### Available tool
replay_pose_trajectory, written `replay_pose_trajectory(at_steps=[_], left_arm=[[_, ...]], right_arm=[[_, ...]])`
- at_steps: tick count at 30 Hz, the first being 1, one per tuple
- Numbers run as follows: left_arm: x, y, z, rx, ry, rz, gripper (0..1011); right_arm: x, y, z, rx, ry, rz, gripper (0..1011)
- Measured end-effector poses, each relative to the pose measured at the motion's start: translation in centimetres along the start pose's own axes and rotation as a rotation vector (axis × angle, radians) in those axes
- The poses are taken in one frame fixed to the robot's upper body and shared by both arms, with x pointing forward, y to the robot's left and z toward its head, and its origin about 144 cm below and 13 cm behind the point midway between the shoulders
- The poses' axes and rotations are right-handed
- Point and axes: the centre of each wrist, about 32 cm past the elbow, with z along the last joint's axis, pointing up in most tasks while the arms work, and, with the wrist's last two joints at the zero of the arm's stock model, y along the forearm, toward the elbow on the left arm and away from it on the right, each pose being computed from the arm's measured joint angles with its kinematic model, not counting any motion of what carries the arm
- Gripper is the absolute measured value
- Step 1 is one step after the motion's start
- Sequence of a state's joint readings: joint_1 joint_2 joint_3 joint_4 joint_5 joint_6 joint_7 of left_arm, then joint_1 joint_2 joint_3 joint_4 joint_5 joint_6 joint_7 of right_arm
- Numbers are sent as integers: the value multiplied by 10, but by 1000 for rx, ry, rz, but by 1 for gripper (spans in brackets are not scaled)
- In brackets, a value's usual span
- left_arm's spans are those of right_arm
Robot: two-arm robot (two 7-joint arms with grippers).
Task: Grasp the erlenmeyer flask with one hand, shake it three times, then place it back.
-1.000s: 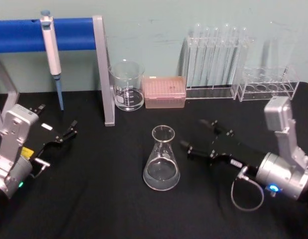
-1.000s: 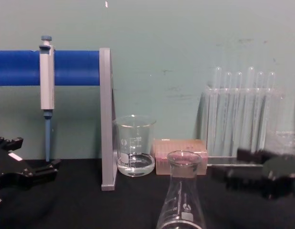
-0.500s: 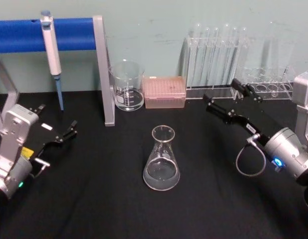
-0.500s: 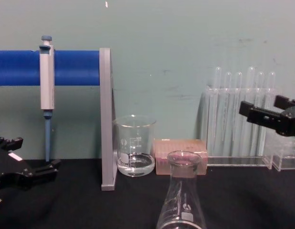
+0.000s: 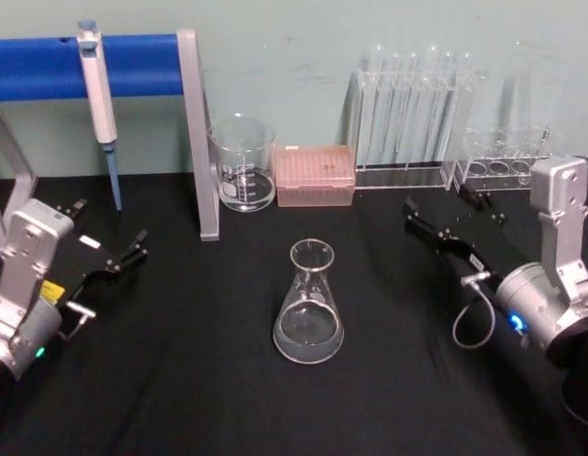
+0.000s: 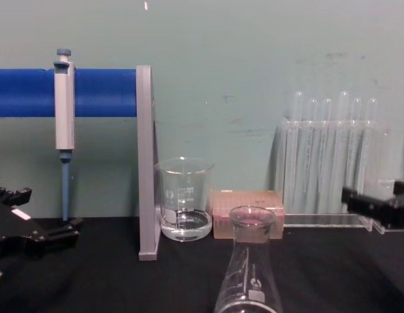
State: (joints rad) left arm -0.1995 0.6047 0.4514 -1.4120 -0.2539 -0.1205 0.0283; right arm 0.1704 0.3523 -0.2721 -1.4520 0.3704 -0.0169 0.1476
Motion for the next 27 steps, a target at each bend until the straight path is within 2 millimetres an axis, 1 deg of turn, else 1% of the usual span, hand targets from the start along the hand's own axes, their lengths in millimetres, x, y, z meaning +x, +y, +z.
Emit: replay_pose_trajectory(at_steps=[13, 19, 27], left_arm=[[0, 0, 0, 0, 0, 0, 1001], [0, 0, 0, 0, 0, 0, 1001], [0, 0, 0, 0, 0, 0, 1001]], right_arm=[[0, 7, -25, -96, 3, -26, 1000], [1, 7, -28, -109, 6, -29, 1000], [3, 7, -25, -104, 3, -25, 1000]])
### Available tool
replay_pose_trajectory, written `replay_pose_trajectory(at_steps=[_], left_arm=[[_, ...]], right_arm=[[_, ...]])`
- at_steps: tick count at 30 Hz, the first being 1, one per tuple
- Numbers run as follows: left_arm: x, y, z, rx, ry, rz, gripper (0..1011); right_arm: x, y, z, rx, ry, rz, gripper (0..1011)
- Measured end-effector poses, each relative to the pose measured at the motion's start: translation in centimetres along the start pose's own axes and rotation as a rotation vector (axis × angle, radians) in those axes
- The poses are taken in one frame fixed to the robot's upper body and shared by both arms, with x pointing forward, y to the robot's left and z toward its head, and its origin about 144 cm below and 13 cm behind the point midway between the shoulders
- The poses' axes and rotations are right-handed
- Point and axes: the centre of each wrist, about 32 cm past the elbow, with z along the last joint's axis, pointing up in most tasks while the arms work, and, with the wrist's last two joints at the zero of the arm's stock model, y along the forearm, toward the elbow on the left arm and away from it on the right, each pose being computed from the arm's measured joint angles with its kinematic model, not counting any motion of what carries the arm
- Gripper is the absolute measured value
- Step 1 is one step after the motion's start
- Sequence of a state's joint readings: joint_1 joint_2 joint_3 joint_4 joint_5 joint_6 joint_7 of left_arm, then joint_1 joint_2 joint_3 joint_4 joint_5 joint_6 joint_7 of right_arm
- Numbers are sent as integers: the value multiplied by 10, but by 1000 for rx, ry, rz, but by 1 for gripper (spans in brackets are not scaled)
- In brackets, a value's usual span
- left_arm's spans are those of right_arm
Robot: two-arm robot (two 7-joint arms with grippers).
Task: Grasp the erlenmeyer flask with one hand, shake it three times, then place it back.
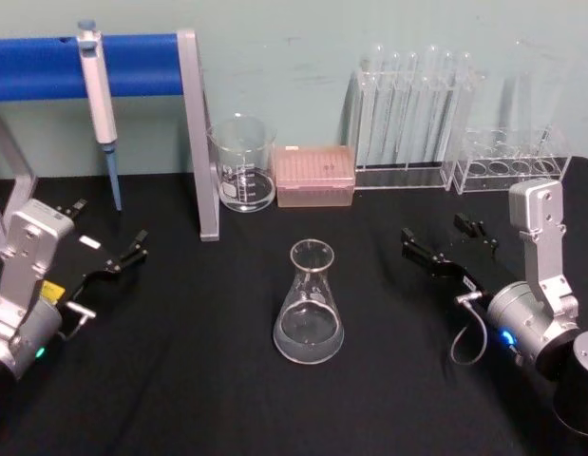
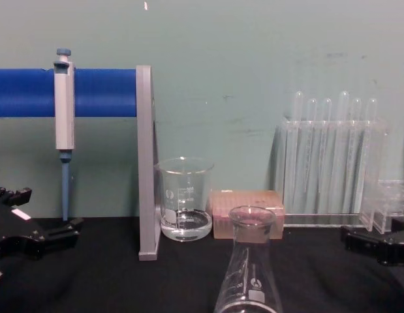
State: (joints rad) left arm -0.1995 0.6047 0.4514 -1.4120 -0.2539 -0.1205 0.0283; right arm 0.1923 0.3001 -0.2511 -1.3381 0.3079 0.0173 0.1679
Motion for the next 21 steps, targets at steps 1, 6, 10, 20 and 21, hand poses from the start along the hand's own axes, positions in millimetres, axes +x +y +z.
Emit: replay_pose_trajectory(at_steps=[1, 6, 10, 20, 21], left_arm=[[0, 0, 0, 0, 0, 0, 1001], [0, 0, 0, 0, 0, 0, 1001], [0, 0, 0, 0, 0, 0, 1001], [0, 0, 0, 0, 0, 0, 1001], [0, 0, 0, 0, 0, 0, 1001]], right_arm=[[0, 0, 0, 0, 0, 0, 1000], [0, 0, 0, 0, 0, 0, 1000], [-1, 0, 0, -1, 0, 0, 1000], [0, 0, -1, -1, -1, -1, 1000], [-1, 0, -1, -1, 0, -1, 1000]])
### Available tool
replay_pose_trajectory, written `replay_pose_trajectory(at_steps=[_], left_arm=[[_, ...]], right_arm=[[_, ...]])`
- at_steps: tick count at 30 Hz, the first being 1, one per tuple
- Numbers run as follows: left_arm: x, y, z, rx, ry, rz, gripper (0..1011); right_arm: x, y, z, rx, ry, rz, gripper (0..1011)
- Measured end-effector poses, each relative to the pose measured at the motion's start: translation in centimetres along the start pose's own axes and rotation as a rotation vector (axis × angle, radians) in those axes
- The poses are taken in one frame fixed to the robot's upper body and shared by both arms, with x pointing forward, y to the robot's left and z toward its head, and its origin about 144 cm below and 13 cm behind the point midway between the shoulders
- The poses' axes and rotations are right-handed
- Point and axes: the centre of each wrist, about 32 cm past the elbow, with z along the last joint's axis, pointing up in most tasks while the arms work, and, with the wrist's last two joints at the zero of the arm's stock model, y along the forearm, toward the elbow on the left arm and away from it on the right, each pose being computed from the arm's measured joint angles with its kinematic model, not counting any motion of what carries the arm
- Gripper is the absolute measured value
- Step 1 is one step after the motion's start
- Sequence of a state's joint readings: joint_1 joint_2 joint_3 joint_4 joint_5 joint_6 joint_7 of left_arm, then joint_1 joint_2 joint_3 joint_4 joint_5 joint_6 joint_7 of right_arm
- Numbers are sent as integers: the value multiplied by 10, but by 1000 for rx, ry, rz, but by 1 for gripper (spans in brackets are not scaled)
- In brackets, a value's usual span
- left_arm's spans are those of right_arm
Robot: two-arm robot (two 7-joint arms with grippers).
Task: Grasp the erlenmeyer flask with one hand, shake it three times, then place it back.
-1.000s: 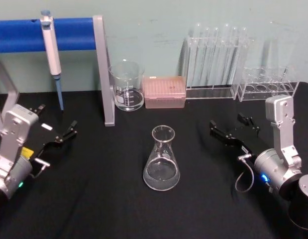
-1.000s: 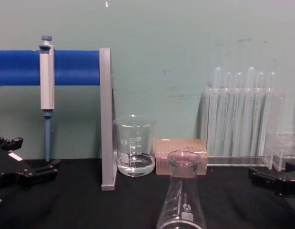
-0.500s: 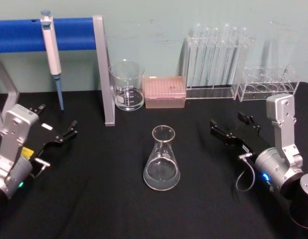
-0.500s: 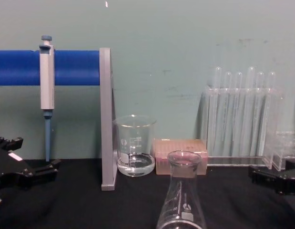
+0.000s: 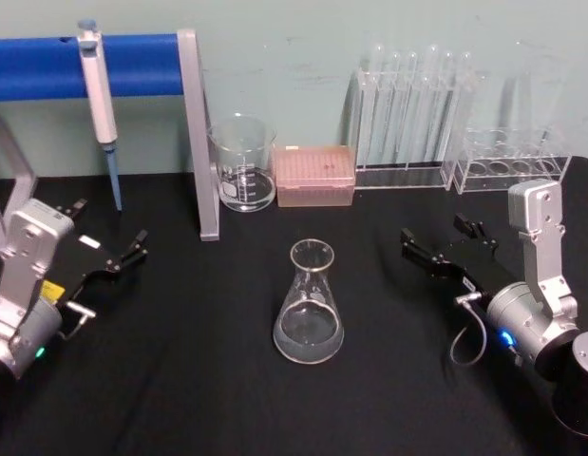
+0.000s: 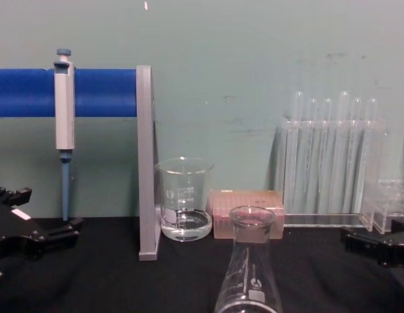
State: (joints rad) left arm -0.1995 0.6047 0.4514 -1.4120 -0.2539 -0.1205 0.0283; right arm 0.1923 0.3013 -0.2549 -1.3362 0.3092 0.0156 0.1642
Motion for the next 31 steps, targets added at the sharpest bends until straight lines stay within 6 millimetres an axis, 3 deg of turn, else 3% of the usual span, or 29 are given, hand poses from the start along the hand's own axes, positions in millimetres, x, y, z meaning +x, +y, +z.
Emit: replay_pose_trajectory(at_steps=[31], left_arm=[[0, 0, 0, 0, 0, 0, 1001]], right_arm=[[0, 0, 0, 1, 1, 0, 1000]])
